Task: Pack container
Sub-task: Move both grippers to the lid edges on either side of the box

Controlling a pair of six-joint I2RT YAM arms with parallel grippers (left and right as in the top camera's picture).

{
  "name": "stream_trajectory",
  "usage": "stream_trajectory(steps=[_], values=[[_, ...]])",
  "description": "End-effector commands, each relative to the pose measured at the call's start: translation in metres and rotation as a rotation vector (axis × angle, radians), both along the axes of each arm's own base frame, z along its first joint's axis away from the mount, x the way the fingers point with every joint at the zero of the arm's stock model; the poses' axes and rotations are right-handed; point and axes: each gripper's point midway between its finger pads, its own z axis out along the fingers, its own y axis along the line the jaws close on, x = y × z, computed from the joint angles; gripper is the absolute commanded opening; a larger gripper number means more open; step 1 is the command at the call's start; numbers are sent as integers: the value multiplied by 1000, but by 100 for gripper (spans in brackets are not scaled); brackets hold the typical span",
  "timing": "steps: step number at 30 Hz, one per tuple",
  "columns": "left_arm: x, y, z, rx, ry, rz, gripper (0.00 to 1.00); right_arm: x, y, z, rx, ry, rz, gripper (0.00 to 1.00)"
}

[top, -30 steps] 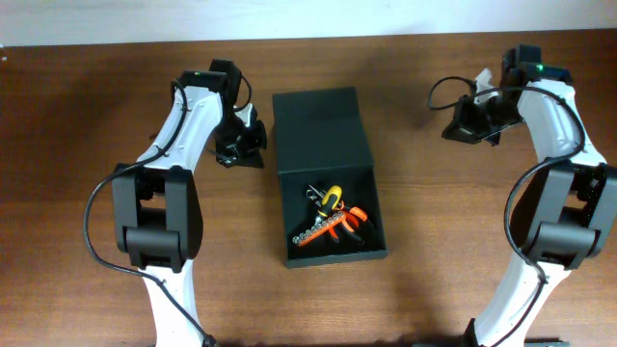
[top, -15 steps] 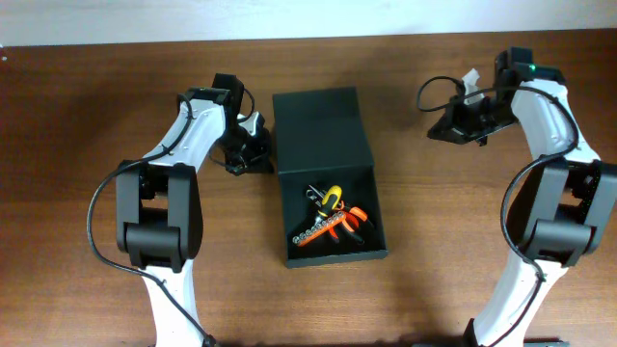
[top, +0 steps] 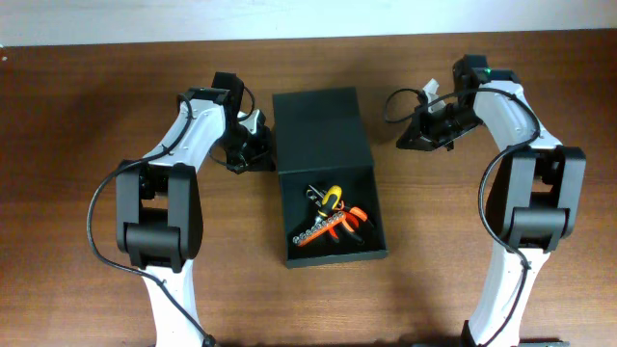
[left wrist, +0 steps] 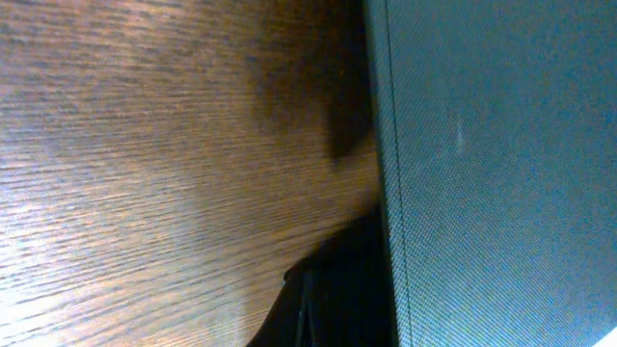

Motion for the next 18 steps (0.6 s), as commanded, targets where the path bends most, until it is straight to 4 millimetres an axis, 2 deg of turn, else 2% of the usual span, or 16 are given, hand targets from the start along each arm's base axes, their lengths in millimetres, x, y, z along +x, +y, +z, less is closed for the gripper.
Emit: stream_trajectory(steps=[1,8,18], values=[[0,-2,1,-14,0,4,2,-3,17,-2,61,5,29,4],[0,-1,0,-7,-3,1,2,-1,31,-14,71,3,56,4],[-1,-1,0,-7,2,1,2,1,54,-15,72,-13,85,4]])
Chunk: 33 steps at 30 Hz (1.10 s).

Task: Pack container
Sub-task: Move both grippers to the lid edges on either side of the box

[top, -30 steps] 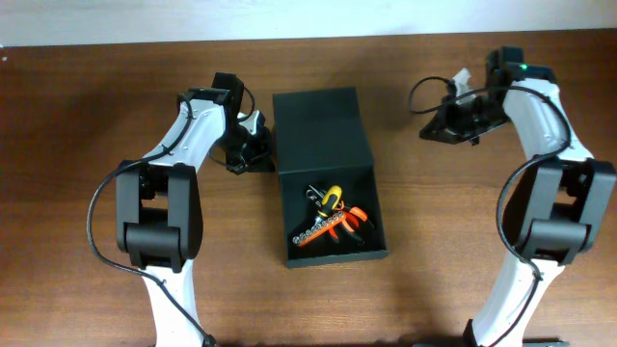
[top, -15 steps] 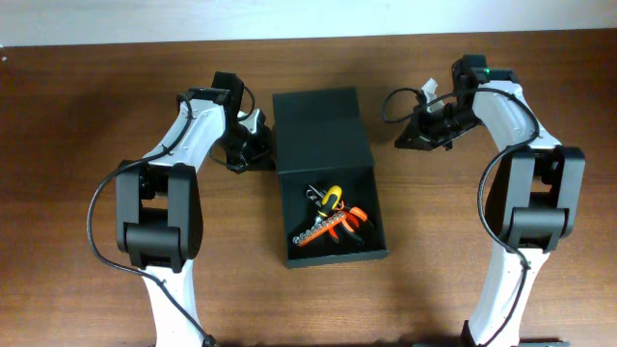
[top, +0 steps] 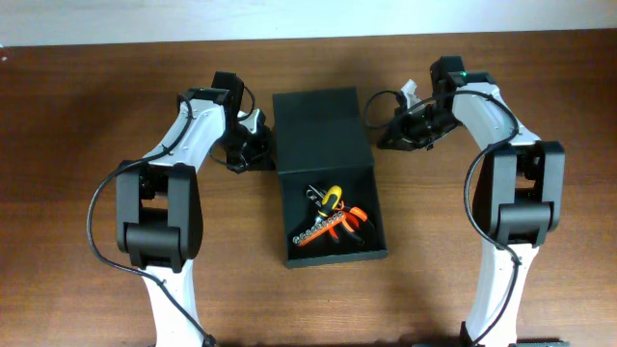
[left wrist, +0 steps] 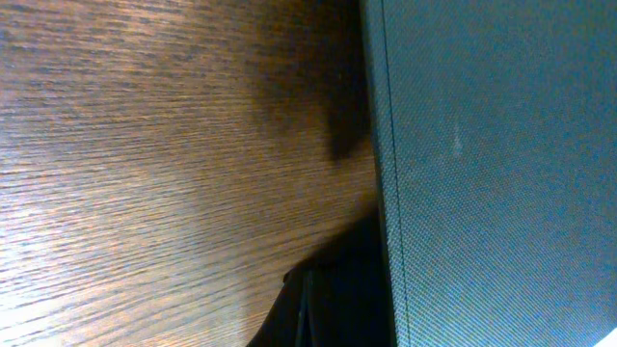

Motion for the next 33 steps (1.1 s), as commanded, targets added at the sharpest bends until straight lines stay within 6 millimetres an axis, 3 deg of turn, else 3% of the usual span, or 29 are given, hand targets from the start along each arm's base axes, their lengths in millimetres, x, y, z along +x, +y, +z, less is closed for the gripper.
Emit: stream_trajectory(steps=[1,10,19,33], values=[[-2,-1,0,-7,8,1,2,-5,14,-5,25,24,11,4],[-3,-1,0,-6,10,1,2,-5,18,-9,8,42,-2,4],[-4,-1,0,-6,13,1,2,-11,19,-30,10,100,-2,4],[-4,-1,0,-5,14,-2,2,-12,19,-34,9,110,-2,4]])
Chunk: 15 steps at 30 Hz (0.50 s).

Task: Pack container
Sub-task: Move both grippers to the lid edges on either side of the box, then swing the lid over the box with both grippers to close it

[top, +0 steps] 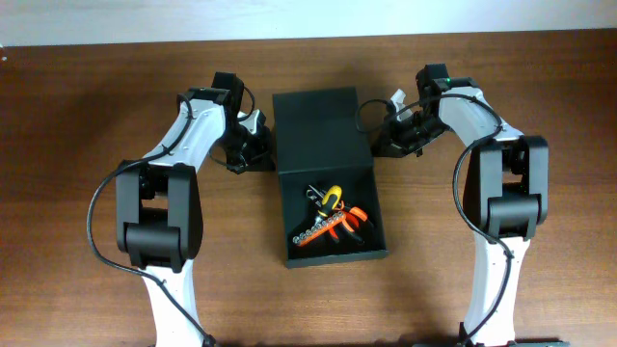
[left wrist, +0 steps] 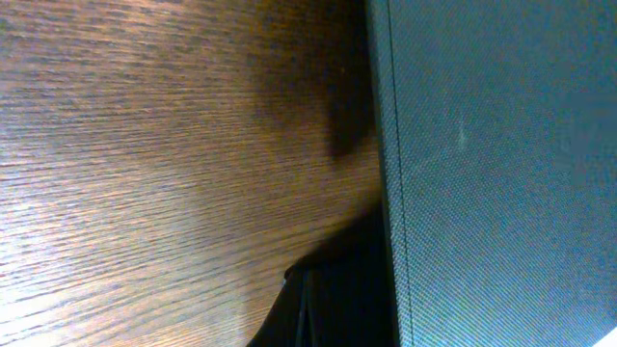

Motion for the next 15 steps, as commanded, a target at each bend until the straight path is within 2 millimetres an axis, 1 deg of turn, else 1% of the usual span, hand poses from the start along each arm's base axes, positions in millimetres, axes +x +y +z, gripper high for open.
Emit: stream_trajectory(steps=[1,8,11,15], values=[[-2,-1,0,-6,6,-2,2,-6,6,-8,11,31,7,4],[3,-2,1,-11,-19,-2,2,-5,8,-7,20,26,8,4],[8,-3,1,-18,-42,-2,2,-3,14,-1,70,15,9,4],[10,-5,2,-30,-47,-2,2,-1,19,4,110,8,9,4]])
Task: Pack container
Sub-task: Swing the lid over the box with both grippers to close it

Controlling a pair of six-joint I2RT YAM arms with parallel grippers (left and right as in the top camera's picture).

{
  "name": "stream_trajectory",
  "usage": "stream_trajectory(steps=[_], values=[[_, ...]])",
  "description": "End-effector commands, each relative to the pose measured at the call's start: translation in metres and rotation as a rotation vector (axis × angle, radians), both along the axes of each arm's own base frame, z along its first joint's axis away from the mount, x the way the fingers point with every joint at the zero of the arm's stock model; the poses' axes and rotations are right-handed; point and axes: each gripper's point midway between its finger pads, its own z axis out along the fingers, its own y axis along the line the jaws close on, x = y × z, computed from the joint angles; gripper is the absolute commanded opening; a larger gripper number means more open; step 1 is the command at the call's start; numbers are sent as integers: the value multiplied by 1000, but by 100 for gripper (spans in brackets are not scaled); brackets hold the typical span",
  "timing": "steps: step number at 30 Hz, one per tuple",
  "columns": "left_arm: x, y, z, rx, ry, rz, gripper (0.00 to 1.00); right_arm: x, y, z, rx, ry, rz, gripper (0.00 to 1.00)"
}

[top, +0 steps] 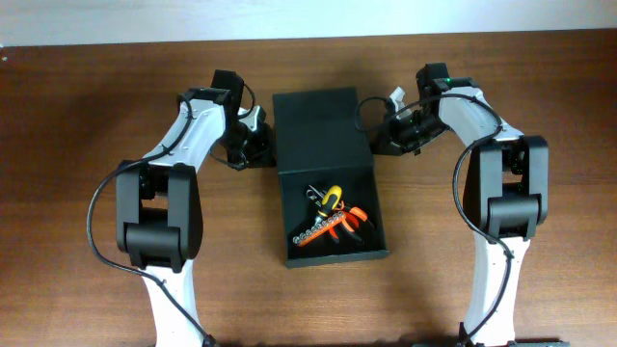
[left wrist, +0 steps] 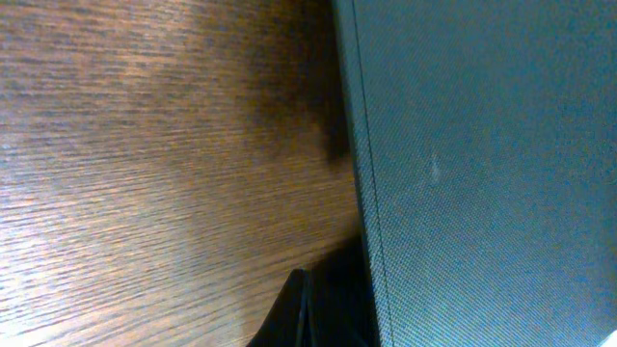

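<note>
A black box stands open mid-table: its flat lid (top: 321, 130) lies at the back, and its base (top: 285, 222) in front holds a yellow-handled tool (top: 331, 198), orange pliers (top: 344, 222) and an orange bit strip (top: 313, 233). My left gripper (top: 256, 145) sits against the lid's left edge. In the left wrist view its dark fingertips (left wrist: 304, 313) are pressed together on the wood beside the textured lid (left wrist: 482, 173). My right gripper (top: 386, 135) is at the lid's right edge; its jaws are too small to read.
Brown wooden table (top: 87, 116) all round the box. Both arms reach in from the front, their white links flanking the box. A pale wall strip runs along the table's far edge.
In the left wrist view the lid's edge has shifted left and fills more of the frame, so my left gripper sits a little closer to it. My right gripper has barely changed.
My left gripper stayed at the lid's left edge throughout. My right gripper was off to the right of the box, then nearer, then at the lid's right edge, where it is now. The box and tools have not moved.
</note>
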Motion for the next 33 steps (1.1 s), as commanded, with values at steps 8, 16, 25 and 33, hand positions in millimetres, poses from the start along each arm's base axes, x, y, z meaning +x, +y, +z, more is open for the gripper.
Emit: stream_trajectory(steps=[8,16,25,33], values=[[-1,-8,4,-50,-1,-5,2,-8,20,-2,64,27,26,4],[11,-20,13,-135,-52,-14,2,-8,25,1,84,22,34,4],[16,-27,17,-176,-94,-40,2,-3,32,13,174,7,28,4],[20,-41,31,-292,-162,-120,2,4,26,25,237,37,-32,4]])
